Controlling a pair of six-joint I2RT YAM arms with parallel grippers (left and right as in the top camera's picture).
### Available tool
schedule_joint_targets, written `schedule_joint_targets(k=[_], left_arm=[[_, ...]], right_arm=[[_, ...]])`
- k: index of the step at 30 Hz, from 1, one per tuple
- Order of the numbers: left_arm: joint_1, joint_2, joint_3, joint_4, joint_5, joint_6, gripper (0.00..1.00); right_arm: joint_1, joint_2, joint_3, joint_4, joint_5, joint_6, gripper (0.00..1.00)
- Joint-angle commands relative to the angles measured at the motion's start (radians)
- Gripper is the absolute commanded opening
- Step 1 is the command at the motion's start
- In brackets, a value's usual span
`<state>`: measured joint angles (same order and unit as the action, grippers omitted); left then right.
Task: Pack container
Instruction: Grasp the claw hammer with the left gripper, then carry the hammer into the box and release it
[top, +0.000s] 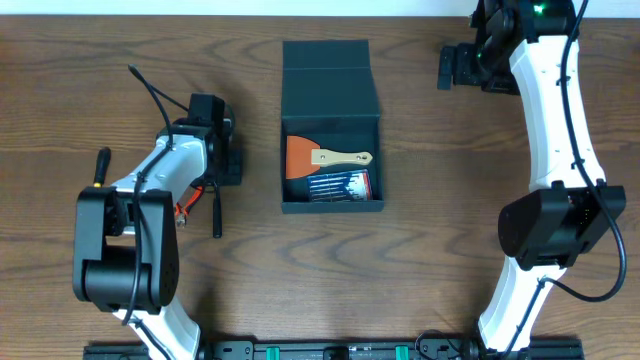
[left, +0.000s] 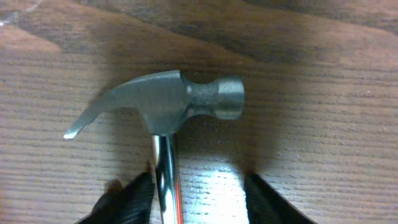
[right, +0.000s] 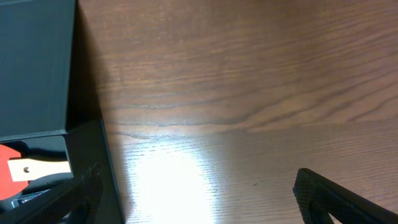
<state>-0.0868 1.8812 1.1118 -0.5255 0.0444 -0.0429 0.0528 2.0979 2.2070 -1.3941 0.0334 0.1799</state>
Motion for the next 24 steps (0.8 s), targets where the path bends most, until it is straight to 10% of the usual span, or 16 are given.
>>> schedule_joint_targets(k=[1,9,16,24], left_arm=[[0.002,0.059,-0.001,-0.004,-0.013,0.013,0.36],[0.002,0.031,0.002,-0.011,-0.013,0.06,0.06],[-0.002,-0.134,0.049,-0.06,-0.08,0.148,0.04],[-0.209,-0.404,0.265,-0.032,-0.083,0.549,0.06]], right_arm=[[0.0,-0.007,0.003,-0.002,-0.004,0.018,0.99],[0.0,-0.007,0.003,-0.01,-0.003,0.017,0.99],[0.0,-0.007,0.003,-0.009,-0.003,0.018,0.99],[0.0,-0.007,0.003,-0.007,-0.003,0.018,0.99]])
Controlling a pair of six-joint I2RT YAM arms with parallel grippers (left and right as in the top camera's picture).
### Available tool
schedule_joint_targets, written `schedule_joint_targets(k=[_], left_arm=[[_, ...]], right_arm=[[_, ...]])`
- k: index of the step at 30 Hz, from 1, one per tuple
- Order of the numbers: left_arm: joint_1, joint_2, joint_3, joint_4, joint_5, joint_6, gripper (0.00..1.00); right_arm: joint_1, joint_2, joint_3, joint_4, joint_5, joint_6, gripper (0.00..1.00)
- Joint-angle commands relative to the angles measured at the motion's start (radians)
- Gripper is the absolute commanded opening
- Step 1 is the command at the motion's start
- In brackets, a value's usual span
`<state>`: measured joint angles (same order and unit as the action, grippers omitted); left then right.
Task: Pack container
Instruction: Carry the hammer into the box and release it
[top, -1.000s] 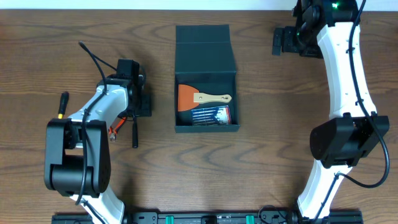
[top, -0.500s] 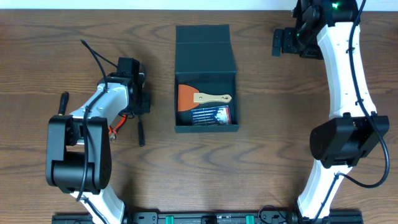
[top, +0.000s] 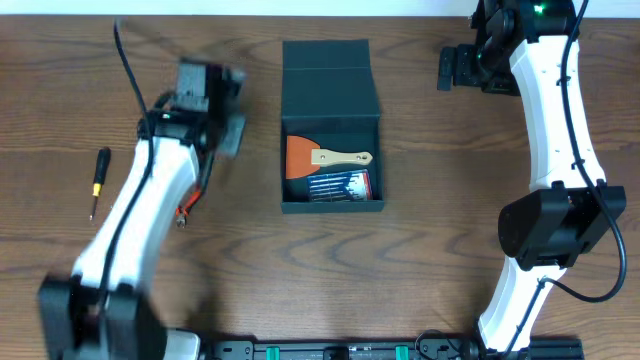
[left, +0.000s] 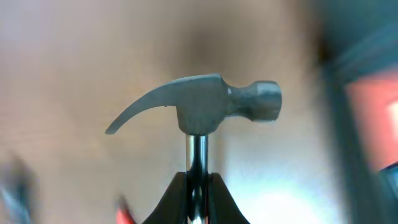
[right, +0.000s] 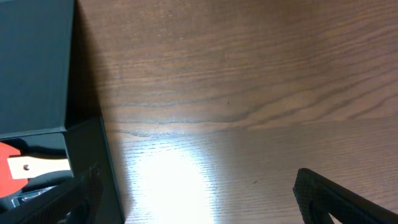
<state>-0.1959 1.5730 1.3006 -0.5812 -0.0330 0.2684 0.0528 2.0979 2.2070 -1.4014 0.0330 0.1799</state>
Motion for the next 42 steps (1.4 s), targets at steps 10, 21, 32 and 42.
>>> schedule_joint_targets(k=[10,21,32,42], left_arm=[[-0.431,0.018,0.084,0.135,-0.005,0.596,0.06],[-0.446,0.297,0.084,0.158,-0.005,0.719,0.06],[-0.45,0.313,0.084,0.183,-0.005,0.647,0.06],[-0.467,0.318,0.084,0.201,-0.007,0.469,0.06]], right_arm=[[0.0,-0.007,0.003,0.002,-0.003,0.018,0.99],[0.0,-0.007,0.003,0.007,0.004,0.017,0.99],[0.0,-0.007,0.003,0.015,0.004,0.013,0.99],[0.0,-0.007,0.003,0.021,0.004,0.014,0.99]])
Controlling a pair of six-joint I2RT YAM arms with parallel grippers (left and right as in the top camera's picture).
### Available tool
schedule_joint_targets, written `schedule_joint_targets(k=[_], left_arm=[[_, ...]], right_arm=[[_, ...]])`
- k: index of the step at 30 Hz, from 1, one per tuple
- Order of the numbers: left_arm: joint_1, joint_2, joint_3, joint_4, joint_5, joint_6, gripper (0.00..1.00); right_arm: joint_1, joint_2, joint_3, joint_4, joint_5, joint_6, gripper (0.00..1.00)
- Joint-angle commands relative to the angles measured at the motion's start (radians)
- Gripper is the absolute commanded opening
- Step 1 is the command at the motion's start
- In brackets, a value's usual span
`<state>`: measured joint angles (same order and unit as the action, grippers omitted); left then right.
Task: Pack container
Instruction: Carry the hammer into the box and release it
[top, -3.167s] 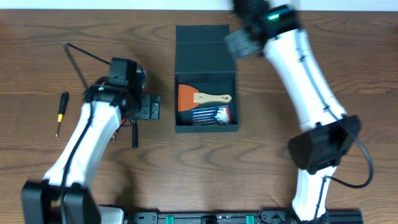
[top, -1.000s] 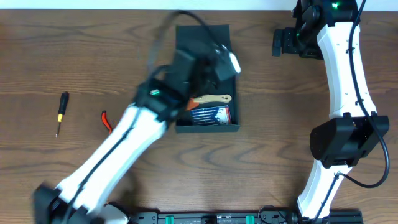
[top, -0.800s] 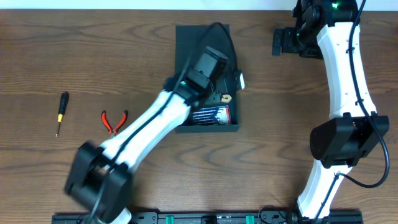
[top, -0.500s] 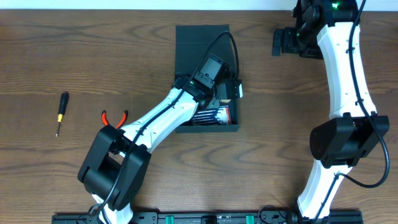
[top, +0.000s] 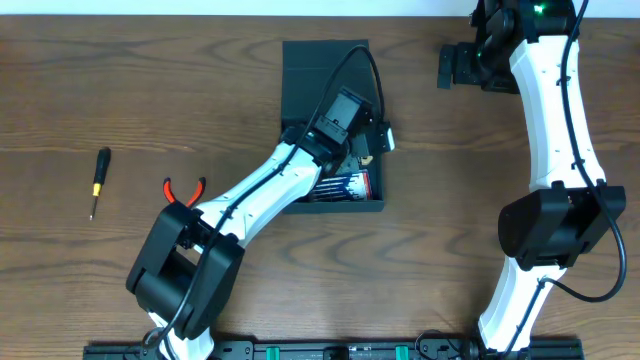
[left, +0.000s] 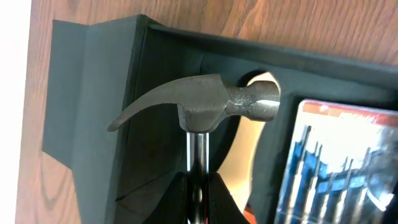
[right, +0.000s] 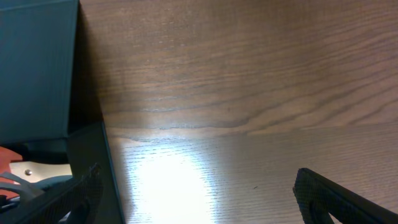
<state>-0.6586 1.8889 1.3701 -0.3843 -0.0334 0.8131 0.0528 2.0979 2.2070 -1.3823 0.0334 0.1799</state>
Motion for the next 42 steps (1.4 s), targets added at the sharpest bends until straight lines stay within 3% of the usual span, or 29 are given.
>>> schedule_joint_targets(k=[1,20,22,27,36,42], left_arm=[[-0.004,0.002,0.014,0.004,-0.006,-0.079,0.06],[-0.006,0.084,0.014,0.01,-0.043,-0.12,0.06],[-0.006,0.081,0.016,0.017,-0.097,-0.139,0.17],[-0.006,0.032,0.045,0.032,-0.258,-0.269,0.69],[0.041,-0.249,0.114,0.005,-0.474,-0.441,0.72],[0.277,-0.365,0.114,-0.289,-0.475,-0.721,0.72]], right_arm=[[0.0,-0.007,0.003,0.002,0.003,0.014,0.99],[0.001,-0.007,0.003,-0.012,0.003,0.014,0.99],[0.001,-0.007,0.003,-0.013,0.003,0.014,0.99],[0.001,-0.007,0.003,-0.013,0.003,0.014,0.99],[0.001,-0.007,0.003,-0.013,0.003,0.013,0.99],[0.0,-0.007,0.003,-0.012,0.003,0.014,0.99]])
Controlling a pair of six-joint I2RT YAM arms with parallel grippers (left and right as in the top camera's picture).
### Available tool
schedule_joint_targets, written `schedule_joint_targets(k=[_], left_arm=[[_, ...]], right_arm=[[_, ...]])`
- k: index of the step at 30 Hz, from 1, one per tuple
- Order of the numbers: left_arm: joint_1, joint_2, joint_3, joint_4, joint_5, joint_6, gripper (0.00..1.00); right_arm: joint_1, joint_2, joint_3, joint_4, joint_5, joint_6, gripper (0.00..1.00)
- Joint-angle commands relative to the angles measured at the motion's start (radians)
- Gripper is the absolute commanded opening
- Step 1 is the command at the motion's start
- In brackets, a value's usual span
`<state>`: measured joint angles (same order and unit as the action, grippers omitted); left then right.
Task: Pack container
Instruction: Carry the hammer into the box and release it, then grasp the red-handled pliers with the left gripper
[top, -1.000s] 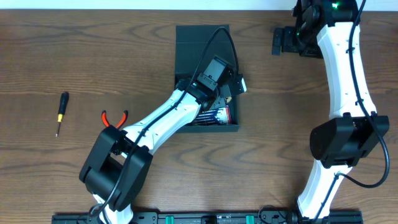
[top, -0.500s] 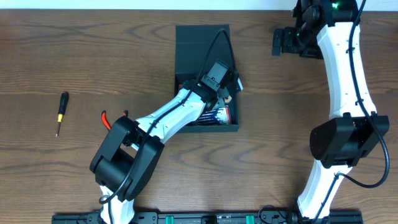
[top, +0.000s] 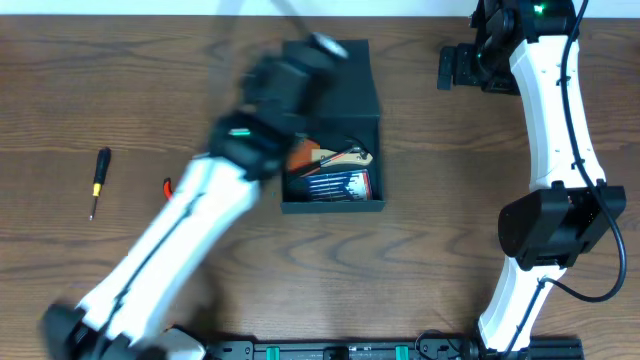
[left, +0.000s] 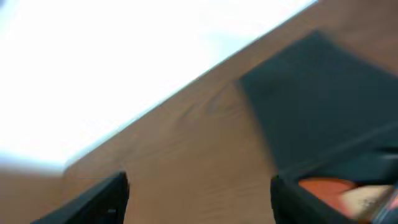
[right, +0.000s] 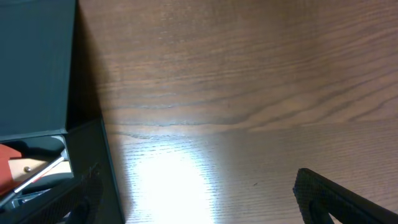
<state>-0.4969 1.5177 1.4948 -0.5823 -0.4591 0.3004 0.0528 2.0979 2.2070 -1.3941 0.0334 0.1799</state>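
The dark open box stands mid-table with its lid folded back. In it lie an orange scraper with a pale handle and a pack of screwdrivers. A hammer's shiny shaft lies slanted across the scraper. My left gripper is open and empty, blurred by motion, beside the box's far left corner. Well right of the box, my right gripper is open over bare wood, with nothing between its fingers.
A small yellow-and-black screwdriver lies at the far left of the table. Red-handled pliers peek out from under my blurred left arm. The right arm reaches along the right side.
My left gripper was shut on the hammer inside the box. It is now open and empty to the left of the box, and the hammer lies inside. The right arm has not moved.
First my left gripper stood open astride the hammer's shaft on the table at the left. Then it was shut on the hammer and off the table, then holding it in the box. Now the hammer rests in the box and the gripper is away.
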Motion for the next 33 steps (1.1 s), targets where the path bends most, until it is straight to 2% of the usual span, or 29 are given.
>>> schedule_joint_targets(k=[1,4,6,9,10,12,13,15,21,22,24,26,29,30,31,33], left_arm=[[0.163,0.007,-0.011,-0.15,-0.046,-0.257,0.72],[0.306,0.034,-0.031,-0.286,0.012,-0.4,0.72],[0.388,0.065,-0.06,-0.315,0.141,-0.407,0.72],[0.472,0.127,-0.105,-0.34,0.26,-0.405,0.72],[0.496,0.159,-0.118,-0.352,0.289,-0.38,0.71],[0.53,0.217,-0.131,-0.377,0.35,-0.259,0.58],[0.541,0.248,-0.132,-0.393,0.375,-0.187,0.54],[0.556,0.309,-0.132,-0.42,0.401,-0.105,0.54],[0.55,0.41,-0.132,-0.426,0.428,-0.091,0.52],[0.547,0.422,-0.132,-0.426,0.43,-0.089,0.49],[0.545,0.44,-0.134,-0.426,0.443,-0.025,0.25],[0.546,0.457,-0.14,-0.423,0.483,0.057,0.19],[0.546,0.484,-0.142,-0.415,0.497,0.1,0.19],[0.546,0.493,-0.143,-0.41,0.497,0.099,0.23],[0.546,0.501,-0.143,-0.406,0.497,0.099,0.31],[0.546,0.515,-0.143,-0.404,0.501,0.098,0.41]], right_arm=[[0.0,-0.007,0.003,0.0,0.003,0.014,0.99],[0.0,-0.007,0.003,0.01,0.003,0.014,0.99],[0.0,-0.007,0.003,0.021,0.003,0.014,0.99],[0.001,-0.007,0.003,0.037,0.003,0.014,0.99],[0.001,-0.007,0.003,0.041,0.003,0.014,0.99],[0.001,-0.007,0.003,0.044,0.003,0.014,0.99],[0.001,-0.007,0.003,0.044,0.004,0.014,0.99],[0.001,-0.007,0.003,0.044,0.003,0.014,0.99],[0.001,-0.007,0.003,0.051,0.003,0.014,0.99],[0.001,-0.007,0.003,0.052,0.003,0.014,0.99],[0.001,-0.007,0.003,0.051,0.003,0.014,0.99],[0.001,-0.007,0.003,0.052,0.003,0.014,0.99],[0.0,-0.007,0.003,0.056,0.003,0.014,0.99],[0.0,-0.007,0.003,0.056,0.004,0.014,0.99],[0.0,-0.007,0.003,0.056,0.004,0.014,0.99],[0.0,-0.007,0.003,0.056,0.004,0.014,0.99]])
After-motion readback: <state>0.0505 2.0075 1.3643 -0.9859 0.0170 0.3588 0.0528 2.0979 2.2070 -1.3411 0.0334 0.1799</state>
